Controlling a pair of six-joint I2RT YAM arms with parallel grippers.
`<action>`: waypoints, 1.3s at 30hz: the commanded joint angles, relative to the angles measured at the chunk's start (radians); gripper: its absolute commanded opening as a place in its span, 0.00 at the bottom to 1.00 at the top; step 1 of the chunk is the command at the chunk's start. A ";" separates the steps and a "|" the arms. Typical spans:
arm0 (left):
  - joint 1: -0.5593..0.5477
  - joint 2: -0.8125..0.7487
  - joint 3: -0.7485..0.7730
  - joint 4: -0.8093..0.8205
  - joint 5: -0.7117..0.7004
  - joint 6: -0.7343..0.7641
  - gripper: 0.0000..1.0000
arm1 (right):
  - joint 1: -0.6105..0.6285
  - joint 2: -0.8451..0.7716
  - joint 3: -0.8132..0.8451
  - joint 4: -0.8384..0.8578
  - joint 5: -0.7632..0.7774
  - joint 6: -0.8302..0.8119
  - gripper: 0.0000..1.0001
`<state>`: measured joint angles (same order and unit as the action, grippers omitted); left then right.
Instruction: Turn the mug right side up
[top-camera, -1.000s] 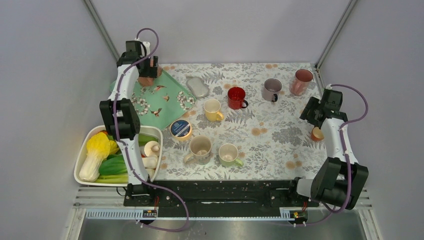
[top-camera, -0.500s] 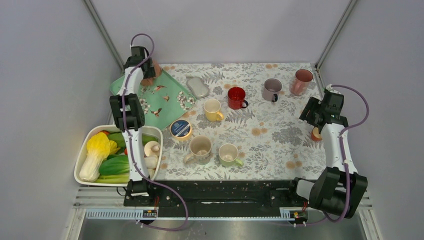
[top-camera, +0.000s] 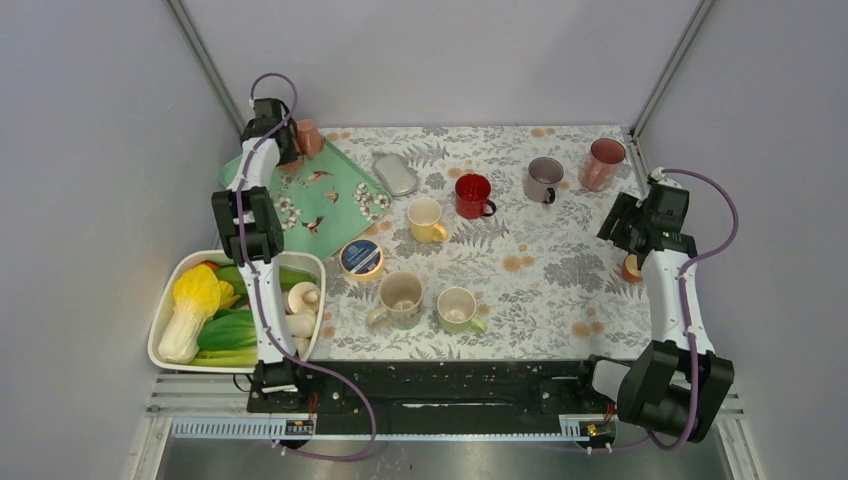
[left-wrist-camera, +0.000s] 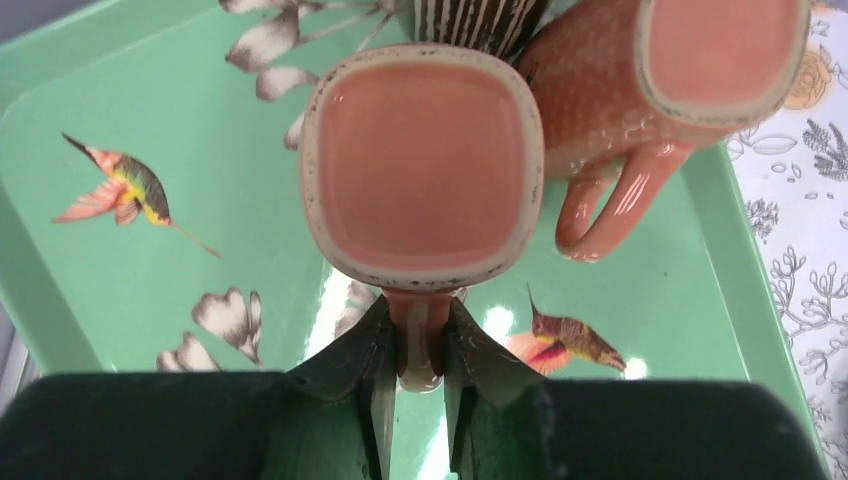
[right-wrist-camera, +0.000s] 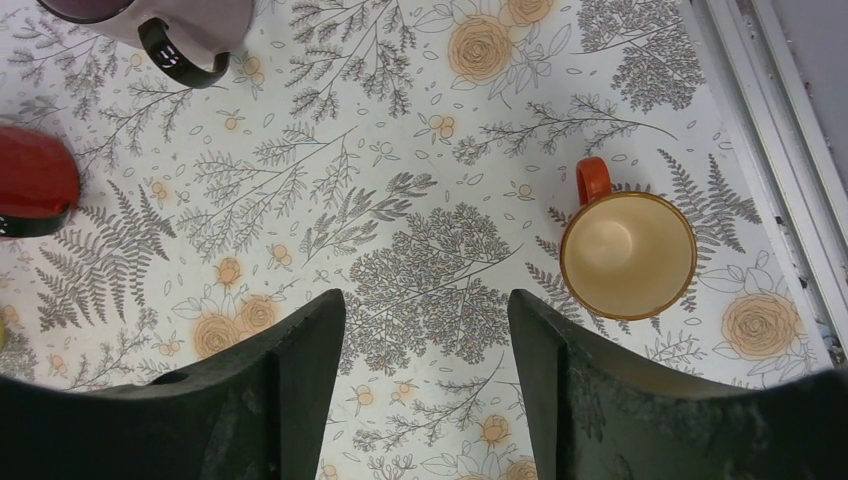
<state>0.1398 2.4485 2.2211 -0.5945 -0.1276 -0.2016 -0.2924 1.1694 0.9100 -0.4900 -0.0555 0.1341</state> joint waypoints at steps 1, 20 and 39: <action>0.012 -0.094 -0.102 -0.002 0.060 0.016 0.00 | 0.007 -0.031 -0.001 0.036 -0.046 -0.011 0.69; 0.084 -0.730 -0.676 0.130 0.590 0.044 0.00 | 0.328 -0.163 0.042 0.004 -0.195 0.084 0.68; -0.171 -1.026 -0.604 0.015 1.037 -0.141 0.00 | 0.973 0.165 0.036 1.164 -0.262 0.663 0.71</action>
<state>0.0021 1.5005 1.5505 -0.6483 0.7635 -0.2768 0.6529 1.2667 0.9051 0.3458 -0.3412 0.6395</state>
